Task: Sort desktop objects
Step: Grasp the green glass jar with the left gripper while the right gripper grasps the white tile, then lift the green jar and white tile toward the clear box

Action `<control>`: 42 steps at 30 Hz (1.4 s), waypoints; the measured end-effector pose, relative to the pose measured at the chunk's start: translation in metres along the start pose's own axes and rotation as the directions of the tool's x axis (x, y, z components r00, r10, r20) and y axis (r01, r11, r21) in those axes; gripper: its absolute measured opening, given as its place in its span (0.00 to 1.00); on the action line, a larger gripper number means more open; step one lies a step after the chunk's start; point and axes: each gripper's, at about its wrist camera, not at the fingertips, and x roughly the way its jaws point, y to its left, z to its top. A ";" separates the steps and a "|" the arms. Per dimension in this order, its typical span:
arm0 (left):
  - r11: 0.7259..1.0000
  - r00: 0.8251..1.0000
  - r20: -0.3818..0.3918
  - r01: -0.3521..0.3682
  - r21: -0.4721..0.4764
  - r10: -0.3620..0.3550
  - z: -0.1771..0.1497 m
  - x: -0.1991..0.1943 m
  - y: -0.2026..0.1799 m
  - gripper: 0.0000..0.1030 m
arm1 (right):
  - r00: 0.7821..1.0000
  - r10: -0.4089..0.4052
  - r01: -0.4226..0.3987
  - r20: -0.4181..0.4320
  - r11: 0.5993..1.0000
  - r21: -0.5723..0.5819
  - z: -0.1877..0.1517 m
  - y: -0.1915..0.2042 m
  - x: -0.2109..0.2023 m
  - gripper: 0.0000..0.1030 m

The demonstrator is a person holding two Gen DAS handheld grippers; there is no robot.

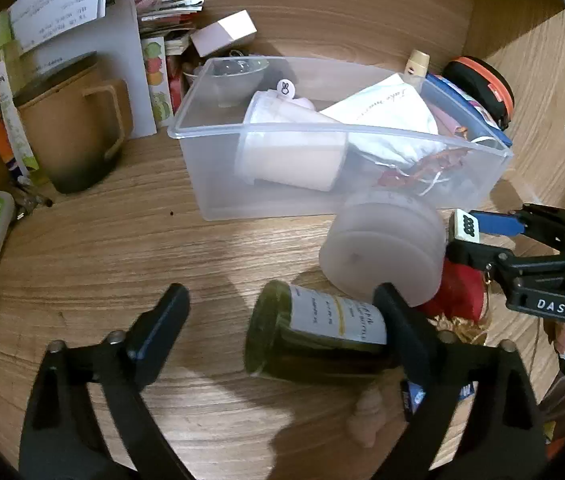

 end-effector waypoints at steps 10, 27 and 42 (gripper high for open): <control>0.999 0.999 -0.033 -0.019 0.028 0.020 -0.003 0.007 -0.004 0.61 | 1.000 0.017 -0.017 0.008 1.000 0.013 0.001 -0.001 -0.001 0.37; 0.998 0.999 0.016 -0.039 -0.052 0.040 -0.006 -0.007 0.011 0.58 | 0.995 0.035 -0.043 0.089 0.996 0.082 -0.006 -0.015 -0.038 0.36; 0.992 0.990 0.095 -0.091 -0.089 0.100 0.002 -0.034 0.020 0.58 | 0.985 0.035 -0.051 0.170 0.995 0.088 -0.003 -0.017 -0.069 0.36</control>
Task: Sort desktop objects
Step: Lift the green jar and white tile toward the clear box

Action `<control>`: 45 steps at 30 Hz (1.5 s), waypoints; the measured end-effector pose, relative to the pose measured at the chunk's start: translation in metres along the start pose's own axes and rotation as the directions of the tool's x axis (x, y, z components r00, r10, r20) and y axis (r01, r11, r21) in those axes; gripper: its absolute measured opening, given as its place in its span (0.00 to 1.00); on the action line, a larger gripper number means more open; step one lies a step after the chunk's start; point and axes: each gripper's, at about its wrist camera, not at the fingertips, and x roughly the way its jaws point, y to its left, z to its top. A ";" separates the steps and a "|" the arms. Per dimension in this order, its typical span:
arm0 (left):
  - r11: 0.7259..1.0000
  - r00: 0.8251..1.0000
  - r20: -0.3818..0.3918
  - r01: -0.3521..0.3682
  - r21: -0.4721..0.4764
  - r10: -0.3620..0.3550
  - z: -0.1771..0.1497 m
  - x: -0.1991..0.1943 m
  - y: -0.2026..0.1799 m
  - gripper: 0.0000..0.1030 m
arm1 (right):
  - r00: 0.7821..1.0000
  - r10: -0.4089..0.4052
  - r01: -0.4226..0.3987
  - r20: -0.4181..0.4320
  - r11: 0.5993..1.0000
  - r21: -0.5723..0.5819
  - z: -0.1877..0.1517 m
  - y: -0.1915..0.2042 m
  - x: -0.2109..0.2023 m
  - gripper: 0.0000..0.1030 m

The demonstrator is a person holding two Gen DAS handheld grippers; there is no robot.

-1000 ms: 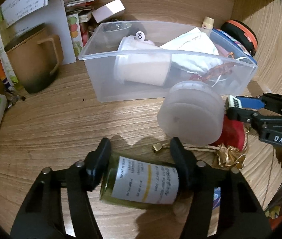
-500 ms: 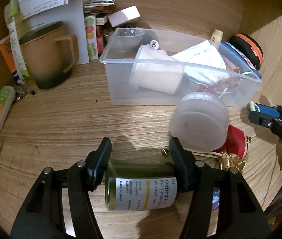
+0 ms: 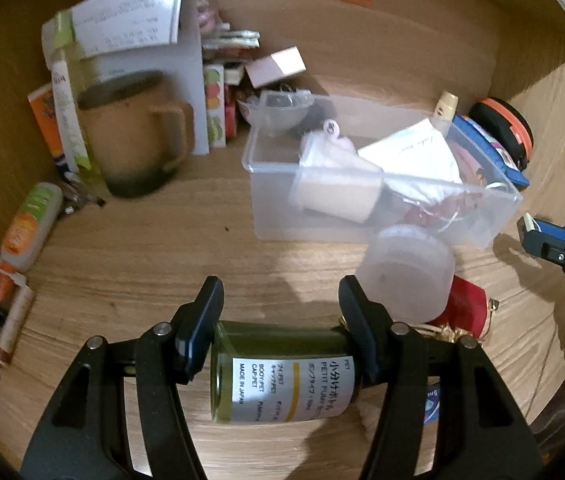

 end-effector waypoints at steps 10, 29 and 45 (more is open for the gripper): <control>1.000 0.998 0.057 -0.028 0.013 0.027 0.016 -0.017 0.002 0.58 | 0.999 0.002 0.000 0.051 0.999 -0.040 0.013 0.006 -0.016 0.36; 0.998 0.981 0.188 -0.060 0.030 0.053 0.066 -0.045 -0.002 0.58 | 0.987 0.020 -0.002 0.157 0.994 -0.114 0.051 0.016 -0.038 0.36; 0.997 0.980 0.196 0.008 0.075 -0.022 0.125 -0.024 -0.015 0.58 | 0.984 0.027 -0.003 0.177 0.991 -0.136 0.085 0.013 -0.019 0.36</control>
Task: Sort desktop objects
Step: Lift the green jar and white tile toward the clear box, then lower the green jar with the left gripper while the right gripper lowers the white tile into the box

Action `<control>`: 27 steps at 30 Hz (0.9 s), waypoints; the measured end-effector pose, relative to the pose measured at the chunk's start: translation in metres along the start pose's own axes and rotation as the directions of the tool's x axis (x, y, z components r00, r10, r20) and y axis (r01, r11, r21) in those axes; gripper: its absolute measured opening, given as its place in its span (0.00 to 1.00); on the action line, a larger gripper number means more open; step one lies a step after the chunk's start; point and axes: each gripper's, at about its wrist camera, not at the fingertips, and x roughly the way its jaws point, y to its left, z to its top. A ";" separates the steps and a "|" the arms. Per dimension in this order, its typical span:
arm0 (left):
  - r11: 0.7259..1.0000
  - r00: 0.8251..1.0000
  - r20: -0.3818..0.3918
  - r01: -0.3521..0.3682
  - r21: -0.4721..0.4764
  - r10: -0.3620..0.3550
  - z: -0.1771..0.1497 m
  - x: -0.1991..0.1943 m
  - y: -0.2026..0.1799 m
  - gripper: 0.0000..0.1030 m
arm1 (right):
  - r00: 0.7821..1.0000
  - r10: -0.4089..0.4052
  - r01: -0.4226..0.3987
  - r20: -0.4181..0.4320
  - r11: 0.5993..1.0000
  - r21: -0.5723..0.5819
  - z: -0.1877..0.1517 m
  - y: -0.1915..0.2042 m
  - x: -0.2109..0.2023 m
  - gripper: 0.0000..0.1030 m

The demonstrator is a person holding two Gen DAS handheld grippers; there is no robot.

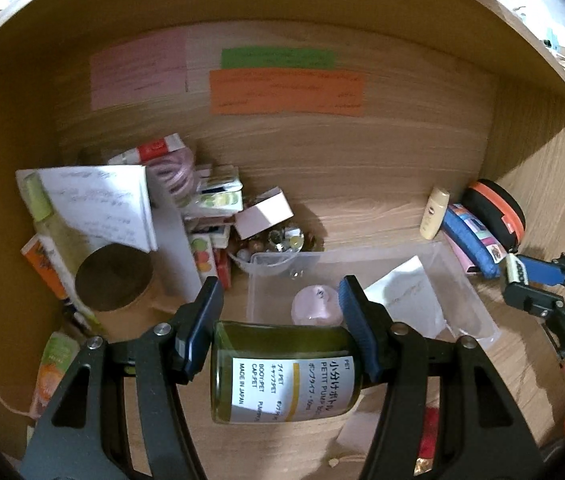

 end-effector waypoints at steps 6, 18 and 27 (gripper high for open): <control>1.000 0.999 -0.015 0.029 0.011 -0.029 0.013 0.018 -0.006 0.58 | 1.000 0.016 -0.016 0.000 1.000 0.001 0.011 0.000 0.016 0.36; 0.998 0.996 -0.068 0.057 0.034 -0.055 0.023 0.061 -0.020 0.58 | 0.999 0.031 -0.031 -0.040 1.000 0.004 0.025 0.003 0.056 0.36; 0.996 0.990 -0.126 0.071 0.045 -0.065 0.015 0.091 -0.023 0.58 | 0.994 0.041 -0.040 -0.099 0.999 0.013 0.021 -0.002 0.086 0.36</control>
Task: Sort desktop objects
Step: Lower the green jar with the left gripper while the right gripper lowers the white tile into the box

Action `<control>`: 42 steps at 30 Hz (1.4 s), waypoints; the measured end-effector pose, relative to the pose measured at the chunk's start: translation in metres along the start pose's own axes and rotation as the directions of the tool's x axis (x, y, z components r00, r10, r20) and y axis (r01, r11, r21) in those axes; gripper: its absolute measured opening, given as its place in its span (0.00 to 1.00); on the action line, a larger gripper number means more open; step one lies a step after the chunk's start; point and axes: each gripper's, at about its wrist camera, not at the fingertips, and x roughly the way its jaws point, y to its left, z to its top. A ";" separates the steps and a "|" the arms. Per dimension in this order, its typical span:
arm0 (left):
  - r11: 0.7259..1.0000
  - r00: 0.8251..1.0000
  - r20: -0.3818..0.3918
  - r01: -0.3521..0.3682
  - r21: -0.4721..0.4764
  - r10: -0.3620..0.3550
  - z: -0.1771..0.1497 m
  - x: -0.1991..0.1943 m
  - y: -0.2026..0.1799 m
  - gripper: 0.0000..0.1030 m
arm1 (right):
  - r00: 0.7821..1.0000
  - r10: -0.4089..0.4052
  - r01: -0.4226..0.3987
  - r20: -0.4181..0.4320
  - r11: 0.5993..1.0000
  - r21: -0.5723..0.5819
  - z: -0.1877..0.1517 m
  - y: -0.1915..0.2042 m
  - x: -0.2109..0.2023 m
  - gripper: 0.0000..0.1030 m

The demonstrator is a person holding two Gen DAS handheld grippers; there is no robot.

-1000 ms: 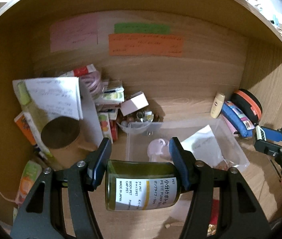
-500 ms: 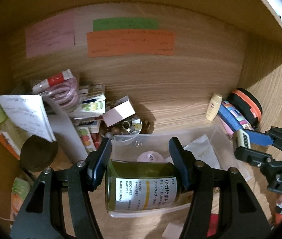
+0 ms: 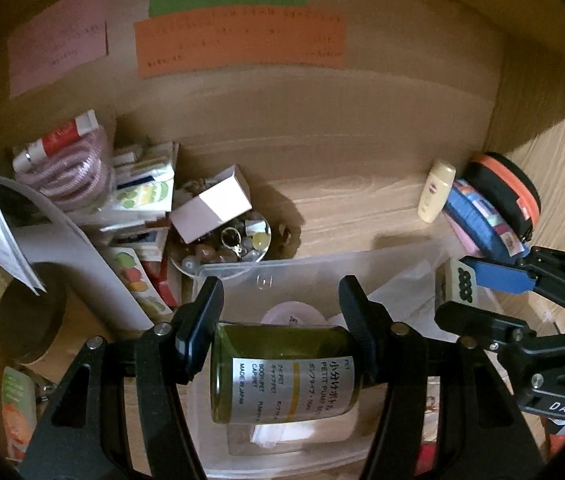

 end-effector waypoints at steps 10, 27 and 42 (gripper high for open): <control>1.000 0.998 -0.056 0.001 -0.001 -0.001 -0.012 0.025 0.004 0.58 | 0.996 0.028 -0.030 -0.085 0.999 -0.023 -0.014 0.004 0.027 0.36; 0.998 0.997 -0.071 0.029 0.049 -0.025 -0.023 0.035 -0.006 0.58 | 0.987 0.013 -0.026 -0.162 0.996 -0.083 -0.030 0.017 0.053 0.36; 0.995 0.996 -0.089 0.032 0.097 -0.023 -0.028 0.039 -0.013 0.62 | 0.985 0.000 -0.017 -0.170 0.995 -0.099 -0.032 0.019 0.057 0.37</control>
